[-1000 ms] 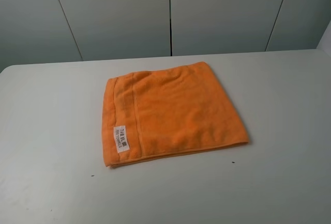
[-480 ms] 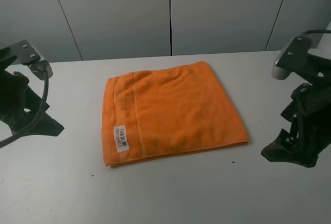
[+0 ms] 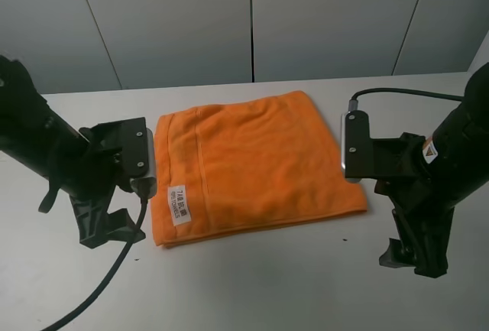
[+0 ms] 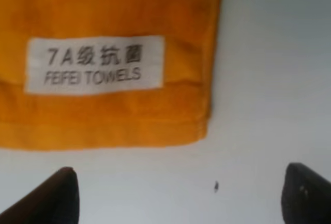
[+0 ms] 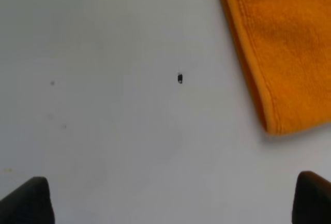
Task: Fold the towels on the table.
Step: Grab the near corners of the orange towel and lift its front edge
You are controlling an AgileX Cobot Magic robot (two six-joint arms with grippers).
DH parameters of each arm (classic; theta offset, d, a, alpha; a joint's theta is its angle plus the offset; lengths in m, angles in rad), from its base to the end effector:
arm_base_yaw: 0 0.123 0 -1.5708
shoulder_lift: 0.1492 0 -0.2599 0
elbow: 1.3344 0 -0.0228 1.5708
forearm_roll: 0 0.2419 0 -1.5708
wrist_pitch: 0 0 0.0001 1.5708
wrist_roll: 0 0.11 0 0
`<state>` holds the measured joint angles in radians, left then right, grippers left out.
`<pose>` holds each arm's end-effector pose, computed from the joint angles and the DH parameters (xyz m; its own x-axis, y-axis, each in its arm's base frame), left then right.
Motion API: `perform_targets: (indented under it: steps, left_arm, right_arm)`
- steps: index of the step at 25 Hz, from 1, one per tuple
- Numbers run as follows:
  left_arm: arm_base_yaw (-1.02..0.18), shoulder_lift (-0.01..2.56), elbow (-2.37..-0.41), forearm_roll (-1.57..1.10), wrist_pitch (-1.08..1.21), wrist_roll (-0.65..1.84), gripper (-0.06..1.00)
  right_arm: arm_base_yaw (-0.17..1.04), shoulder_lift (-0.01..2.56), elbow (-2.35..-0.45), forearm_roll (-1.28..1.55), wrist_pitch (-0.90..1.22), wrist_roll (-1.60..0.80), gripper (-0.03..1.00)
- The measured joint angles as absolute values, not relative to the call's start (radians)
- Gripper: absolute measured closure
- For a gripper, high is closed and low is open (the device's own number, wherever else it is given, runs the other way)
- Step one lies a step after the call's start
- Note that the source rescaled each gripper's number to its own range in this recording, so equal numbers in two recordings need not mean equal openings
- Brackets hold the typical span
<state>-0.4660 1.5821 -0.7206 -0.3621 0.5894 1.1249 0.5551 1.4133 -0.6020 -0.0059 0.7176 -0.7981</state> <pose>0.2187 -0.1343 0.1219 -0.2401 0.9230 -0.3005 0.9636 0.2642 0.0415 0.1772 0.1094 0.1306 -0.2069 -0.9745 -0.0867 -0.9720 0.2149 -0.0953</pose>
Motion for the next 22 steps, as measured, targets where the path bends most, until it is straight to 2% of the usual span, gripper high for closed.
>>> perform_targets:
  steps: [4,8,12,17,22]
  left_arm:
    - [-0.539,1.601,-0.721,-0.268,0.561,1.013,-0.06]
    - [-0.543,1.607,-0.723,-0.128,0.552,0.848,-0.06]
    - [-0.545,1.623,-0.772,-0.051,0.644,0.749,-0.06]
    - [-0.547,1.672,-0.871,-0.037,0.752,0.714,-0.06]
    - [-0.547,1.732,-0.881,-0.037,0.778,0.693,-0.06]
  right_arm:
    - [0.556,1.47,-0.65,0.018,0.711,-0.88,-0.03]
    - [0.556,1.543,-0.723,0.033,0.713,-0.993,-0.03]
    - [0.556,1.636,-0.814,0.033,0.713,-1.036,-0.03]
    - [0.556,1.725,-0.857,0.036,0.708,-1.142,-0.03]
    - [0.492,1.771,-0.859,0.042,0.685,-1.213,-0.03]
